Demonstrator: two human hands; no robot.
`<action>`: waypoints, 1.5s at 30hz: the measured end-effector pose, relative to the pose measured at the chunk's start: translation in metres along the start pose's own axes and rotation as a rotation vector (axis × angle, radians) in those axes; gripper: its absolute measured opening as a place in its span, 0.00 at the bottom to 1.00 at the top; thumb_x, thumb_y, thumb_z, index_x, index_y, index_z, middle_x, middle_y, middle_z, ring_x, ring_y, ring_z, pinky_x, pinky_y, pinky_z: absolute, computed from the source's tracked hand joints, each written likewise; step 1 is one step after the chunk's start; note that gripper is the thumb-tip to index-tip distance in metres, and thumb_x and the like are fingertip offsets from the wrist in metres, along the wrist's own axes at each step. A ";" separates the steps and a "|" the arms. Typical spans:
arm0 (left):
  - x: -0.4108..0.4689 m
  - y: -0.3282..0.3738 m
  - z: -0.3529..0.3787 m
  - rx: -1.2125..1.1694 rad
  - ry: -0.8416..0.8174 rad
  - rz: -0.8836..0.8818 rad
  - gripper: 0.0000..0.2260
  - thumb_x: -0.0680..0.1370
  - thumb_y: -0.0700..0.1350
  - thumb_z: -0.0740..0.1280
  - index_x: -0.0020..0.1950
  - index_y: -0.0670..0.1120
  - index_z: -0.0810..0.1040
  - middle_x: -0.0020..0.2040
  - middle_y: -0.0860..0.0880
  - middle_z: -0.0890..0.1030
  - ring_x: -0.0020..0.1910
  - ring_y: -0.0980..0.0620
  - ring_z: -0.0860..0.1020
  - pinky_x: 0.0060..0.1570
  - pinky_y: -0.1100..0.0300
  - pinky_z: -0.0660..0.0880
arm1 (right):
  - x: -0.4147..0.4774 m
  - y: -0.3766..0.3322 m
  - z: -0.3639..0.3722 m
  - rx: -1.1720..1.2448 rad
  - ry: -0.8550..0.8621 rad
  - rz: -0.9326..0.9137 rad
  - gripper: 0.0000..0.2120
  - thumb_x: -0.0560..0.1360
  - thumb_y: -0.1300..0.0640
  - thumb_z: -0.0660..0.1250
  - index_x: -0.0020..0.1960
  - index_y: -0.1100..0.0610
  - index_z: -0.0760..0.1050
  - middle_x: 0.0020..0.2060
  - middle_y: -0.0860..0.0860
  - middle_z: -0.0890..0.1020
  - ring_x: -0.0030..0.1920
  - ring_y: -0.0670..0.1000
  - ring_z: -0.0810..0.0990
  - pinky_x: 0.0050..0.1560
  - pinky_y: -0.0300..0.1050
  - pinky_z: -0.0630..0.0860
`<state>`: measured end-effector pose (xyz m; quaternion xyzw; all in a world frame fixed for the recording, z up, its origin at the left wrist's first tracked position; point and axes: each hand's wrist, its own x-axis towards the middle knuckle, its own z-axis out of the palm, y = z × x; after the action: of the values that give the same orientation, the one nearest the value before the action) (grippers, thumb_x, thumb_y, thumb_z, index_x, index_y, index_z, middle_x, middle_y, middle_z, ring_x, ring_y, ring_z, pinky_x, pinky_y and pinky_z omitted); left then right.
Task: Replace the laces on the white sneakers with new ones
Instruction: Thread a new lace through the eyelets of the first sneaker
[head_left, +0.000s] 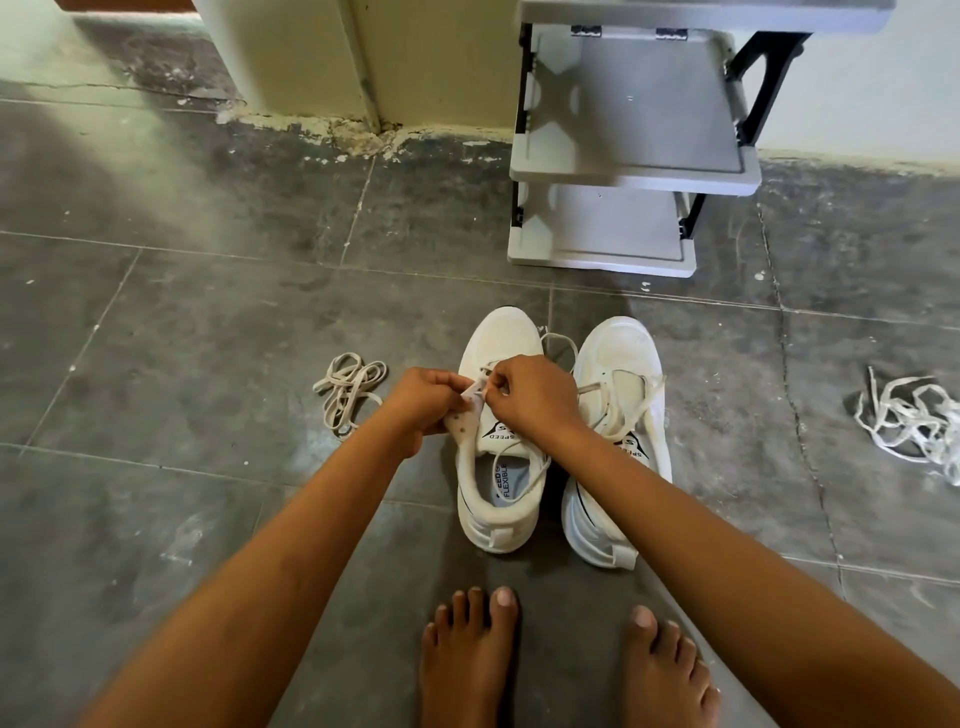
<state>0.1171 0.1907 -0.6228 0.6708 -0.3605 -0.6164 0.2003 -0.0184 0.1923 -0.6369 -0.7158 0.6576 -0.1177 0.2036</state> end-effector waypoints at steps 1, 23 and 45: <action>0.000 0.000 0.000 0.004 0.002 0.003 0.11 0.76 0.29 0.62 0.55 0.37 0.78 0.41 0.43 0.79 0.39 0.50 0.77 0.45 0.57 0.77 | 0.000 0.000 0.000 -0.001 0.007 0.003 0.11 0.76 0.52 0.61 0.45 0.56 0.79 0.41 0.54 0.82 0.44 0.56 0.79 0.37 0.42 0.68; -0.005 -0.002 -0.005 -0.006 -0.036 0.088 0.10 0.79 0.38 0.61 0.56 0.39 0.79 0.49 0.40 0.81 0.44 0.48 0.80 0.44 0.60 0.79 | -0.004 -0.005 0.006 0.112 0.013 0.120 0.09 0.75 0.54 0.62 0.43 0.55 0.80 0.41 0.52 0.83 0.45 0.55 0.79 0.38 0.42 0.69; -0.018 0.071 -0.028 -0.453 0.316 0.667 0.09 0.82 0.43 0.56 0.43 0.47 0.70 0.32 0.52 0.76 0.29 0.57 0.78 0.35 0.61 0.78 | -0.024 0.025 -0.010 0.156 -0.105 -0.022 0.31 0.73 0.45 0.68 0.71 0.54 0.64 0.69 0.48 0.67 0.67 0.50 0.67 0.63 0.43 0.65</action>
<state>0.1276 0.1518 -0.5553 0.5428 -0.3782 -0.4712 0.5833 -0.0475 0.2135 -0.6369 -0.7100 0.6269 -0.1331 0.2919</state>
